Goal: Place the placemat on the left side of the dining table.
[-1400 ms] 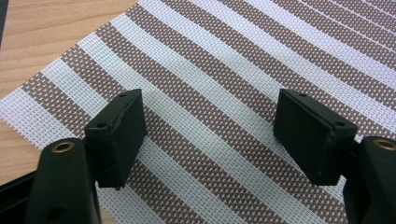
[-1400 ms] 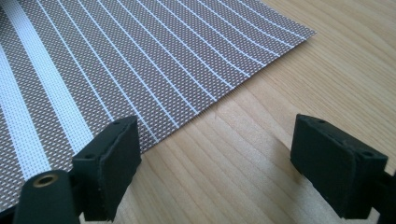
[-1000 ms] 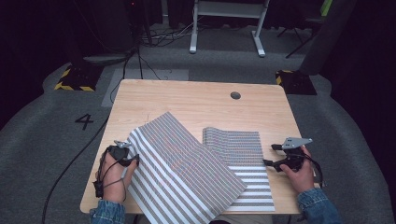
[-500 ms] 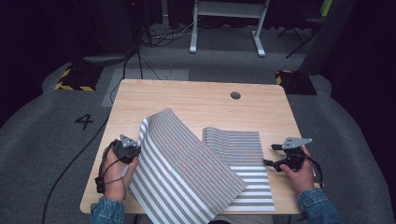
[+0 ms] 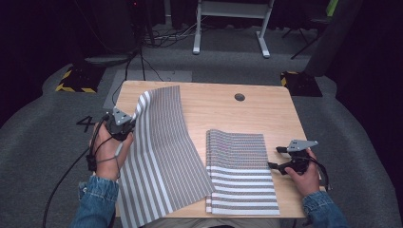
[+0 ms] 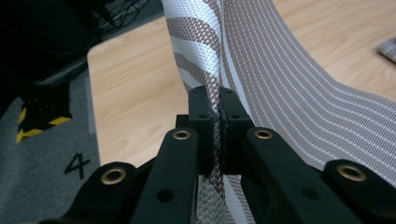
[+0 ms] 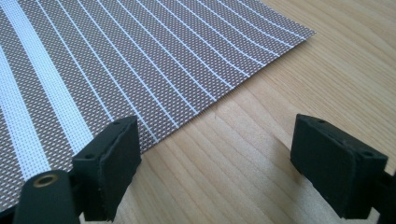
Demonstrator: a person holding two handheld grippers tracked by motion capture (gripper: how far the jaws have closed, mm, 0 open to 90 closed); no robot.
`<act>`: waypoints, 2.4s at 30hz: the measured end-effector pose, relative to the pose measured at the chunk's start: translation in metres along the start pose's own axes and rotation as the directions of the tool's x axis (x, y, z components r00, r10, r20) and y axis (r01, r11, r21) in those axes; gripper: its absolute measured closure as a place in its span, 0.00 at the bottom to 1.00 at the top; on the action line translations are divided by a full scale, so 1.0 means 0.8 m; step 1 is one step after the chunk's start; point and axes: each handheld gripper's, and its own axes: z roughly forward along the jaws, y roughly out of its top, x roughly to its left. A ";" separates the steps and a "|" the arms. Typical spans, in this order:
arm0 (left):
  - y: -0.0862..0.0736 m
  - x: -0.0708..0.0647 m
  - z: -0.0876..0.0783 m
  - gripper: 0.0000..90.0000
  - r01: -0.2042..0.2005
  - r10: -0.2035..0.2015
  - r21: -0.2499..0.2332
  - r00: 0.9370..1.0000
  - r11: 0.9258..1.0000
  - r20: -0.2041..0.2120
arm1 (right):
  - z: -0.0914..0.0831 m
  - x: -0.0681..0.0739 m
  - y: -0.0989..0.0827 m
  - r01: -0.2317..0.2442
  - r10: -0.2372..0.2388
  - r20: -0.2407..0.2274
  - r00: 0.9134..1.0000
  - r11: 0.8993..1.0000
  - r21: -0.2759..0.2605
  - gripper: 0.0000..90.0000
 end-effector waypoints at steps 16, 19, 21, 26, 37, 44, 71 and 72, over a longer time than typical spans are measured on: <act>0.036 0.028 0.048 0.50 -0.012 0.021 -0.233 0.999 0.972 0.038 | 0.000 0.000 0.000 -0.009 0.009 0.011 1.000 1.000 0.000 0.18; 0.030 0.014 0.040 0.46 -0.014 0.028 -0.245 0.998 0.969 0.050 | 0.000 0.000 0.000 -0.009 0.009 0.011 1.000 1.000 0.000 0.18; 0.023 0.002 0.032 0.46 -0.014 0.032 -0.239 0.997 0.971 0.073 | 0.000 0.000 0.000 -0.010 0.010 0.011 1.000 1.000 0.000 0.18; -0.004 -0.032 0.013 0.43 0.018 0.006 -0.165 0.990 0.986 0.142 | 0.000 0.000 0.000 -0.009 0.009 0.011 1.000 1.000 0.000 0.18; -0.059 -0.135 0.010 0.41 -0.011 0.014 -0.011 0.929 1.000 0.369 | 0.000 0.000 0.000 -0.009 0.009 0.011 1.000 1.000 0.000 0.18; -0.082 -0.203 0.034 0.39 -0.081 0.040 0.066 0.881 0.994 0.472 | 0.000 0.000 0.000 -0.009 0.009 0.011 1.000 1.000 0.000 0.18; -0.095 -0.211 0.043 0.94 -0.184 0.124 0.101 0.894 0.978 0.430 | 0.000 0.000 0.000 -0.011 0.011 0.011 1.000 1.000 0.001 0.18; -0.095 -0.209 0.038 0.95 -0.194 0.133 0.104 0.896 0.976 0.424 | 0.000 0.000 0.000 -0.011 0.011 0.011 1.000 1.000 0.001 0.18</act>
